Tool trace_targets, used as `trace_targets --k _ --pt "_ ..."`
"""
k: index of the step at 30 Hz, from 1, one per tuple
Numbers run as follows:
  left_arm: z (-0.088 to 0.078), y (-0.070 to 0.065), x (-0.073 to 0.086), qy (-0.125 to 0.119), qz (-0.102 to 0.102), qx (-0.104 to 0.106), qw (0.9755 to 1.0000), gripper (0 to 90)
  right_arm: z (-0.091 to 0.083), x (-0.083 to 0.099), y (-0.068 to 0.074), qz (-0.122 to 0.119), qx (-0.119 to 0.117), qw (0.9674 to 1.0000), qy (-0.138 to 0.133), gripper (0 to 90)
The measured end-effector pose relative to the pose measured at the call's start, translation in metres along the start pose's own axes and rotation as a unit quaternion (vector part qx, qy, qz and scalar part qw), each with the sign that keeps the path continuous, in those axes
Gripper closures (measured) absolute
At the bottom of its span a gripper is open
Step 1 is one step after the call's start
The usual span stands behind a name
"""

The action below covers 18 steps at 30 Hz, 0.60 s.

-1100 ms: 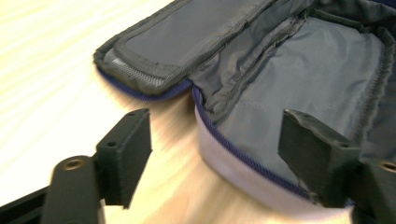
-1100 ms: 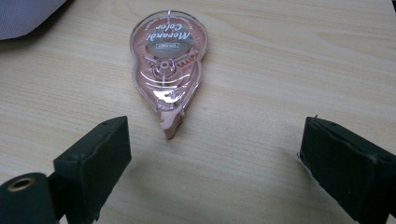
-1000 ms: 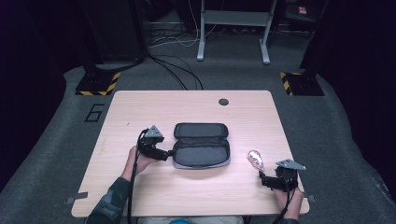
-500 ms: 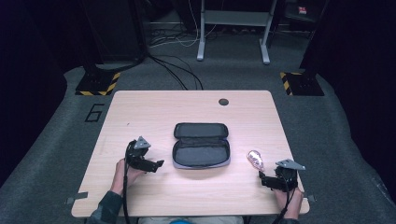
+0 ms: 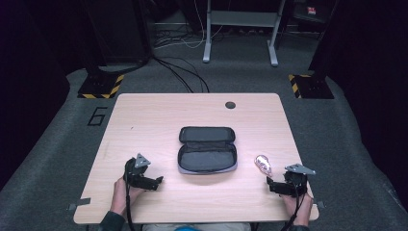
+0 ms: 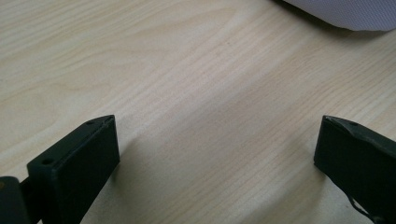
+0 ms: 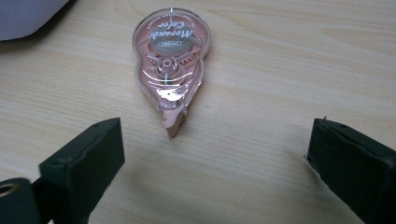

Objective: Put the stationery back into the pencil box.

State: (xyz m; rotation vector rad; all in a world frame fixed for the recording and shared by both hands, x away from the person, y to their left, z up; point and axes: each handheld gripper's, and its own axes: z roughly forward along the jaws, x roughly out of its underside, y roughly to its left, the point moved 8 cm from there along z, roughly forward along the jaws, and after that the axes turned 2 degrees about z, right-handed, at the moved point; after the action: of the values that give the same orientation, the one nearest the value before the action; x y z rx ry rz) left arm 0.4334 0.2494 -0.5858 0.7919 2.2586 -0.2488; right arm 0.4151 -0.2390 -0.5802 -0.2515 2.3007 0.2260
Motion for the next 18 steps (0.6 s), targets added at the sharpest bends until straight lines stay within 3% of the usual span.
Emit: trace_targets --k 6,13,18 --pt "-0.001 -0.002 0.002 -0.015 -0.002 -0.004 0.9999 0.1 0.0 -0.002 0.005 -0.013 -0.01 0.9998 0.006 0.0" --pt "0.0 -0.002 0.001 -0.02 -0.004 -0.006 0.9998 0.2 0.002 -0.021 0.02 -0.037 -0.022 0.9991 0.0 0.0" --pt "0.0 -0.002 0.001 -0.016 0.0 -0.006 0.9999 0.3 0.016 -0.036 0.026 -0.046 -0.022 0.9987 0.008 2.1"
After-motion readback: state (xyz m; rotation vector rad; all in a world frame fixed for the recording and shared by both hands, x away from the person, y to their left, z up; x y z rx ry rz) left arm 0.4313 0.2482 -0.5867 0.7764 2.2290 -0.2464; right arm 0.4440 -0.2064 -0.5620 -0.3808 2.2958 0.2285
